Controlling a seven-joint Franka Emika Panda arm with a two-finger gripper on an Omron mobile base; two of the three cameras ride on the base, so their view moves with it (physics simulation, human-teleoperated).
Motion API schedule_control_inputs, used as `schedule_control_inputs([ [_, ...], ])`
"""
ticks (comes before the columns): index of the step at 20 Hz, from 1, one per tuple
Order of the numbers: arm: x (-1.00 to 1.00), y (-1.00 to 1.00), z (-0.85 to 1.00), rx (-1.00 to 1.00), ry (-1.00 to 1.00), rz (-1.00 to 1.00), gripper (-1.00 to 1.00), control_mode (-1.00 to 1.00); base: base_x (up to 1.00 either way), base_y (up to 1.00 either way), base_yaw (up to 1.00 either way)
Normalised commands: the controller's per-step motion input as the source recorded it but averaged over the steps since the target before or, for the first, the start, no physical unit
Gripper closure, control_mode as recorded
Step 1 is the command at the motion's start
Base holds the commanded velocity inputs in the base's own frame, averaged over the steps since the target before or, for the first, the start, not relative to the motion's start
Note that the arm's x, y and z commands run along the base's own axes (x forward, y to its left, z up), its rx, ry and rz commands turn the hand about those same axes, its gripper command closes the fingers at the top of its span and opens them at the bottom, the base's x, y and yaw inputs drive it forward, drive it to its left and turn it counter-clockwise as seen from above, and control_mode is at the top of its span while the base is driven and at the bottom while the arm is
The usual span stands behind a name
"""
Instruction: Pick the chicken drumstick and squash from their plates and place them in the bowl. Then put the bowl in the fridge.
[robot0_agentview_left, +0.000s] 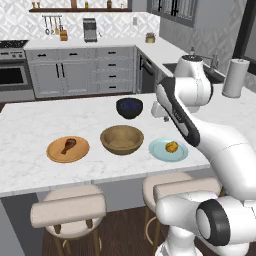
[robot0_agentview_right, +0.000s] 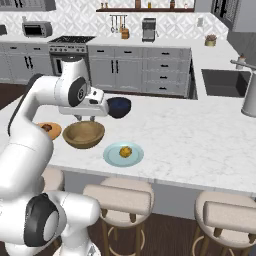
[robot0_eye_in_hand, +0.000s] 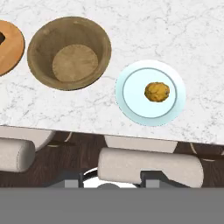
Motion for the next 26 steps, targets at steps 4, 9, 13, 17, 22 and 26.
schedule_control_inputs([
  [4,-0.17,-0.16,-0.15,0.0,0.02,0.0,-1.0,-1.0,0.0,0.0,0.0],
  [9,-0.23,-0.77,-0.41,0.0,0.01,-0.04,-1.0,-1.0,0.0,0.0,0.0],
  [13,0.04,-0.97,-0.43,0.0,0.1,-0.14,-1.0,-1.0,0.0,0.0,0.0],
  [17,0.44,-0.91,-0.39,0.06,0.15,-0.18,-1.0,-1.0,0.0,0.0,0.0],
  [22,0.62,-0.55,-0.44,0.07,0.17,-0.15,-1.0,-1.0,0.0,0.0,0.0],
  [26,0.61,-0.05,-0.5,0.12,0.16,-0.24,-1.0,-1.0,0.0,0.0,0.0],
])
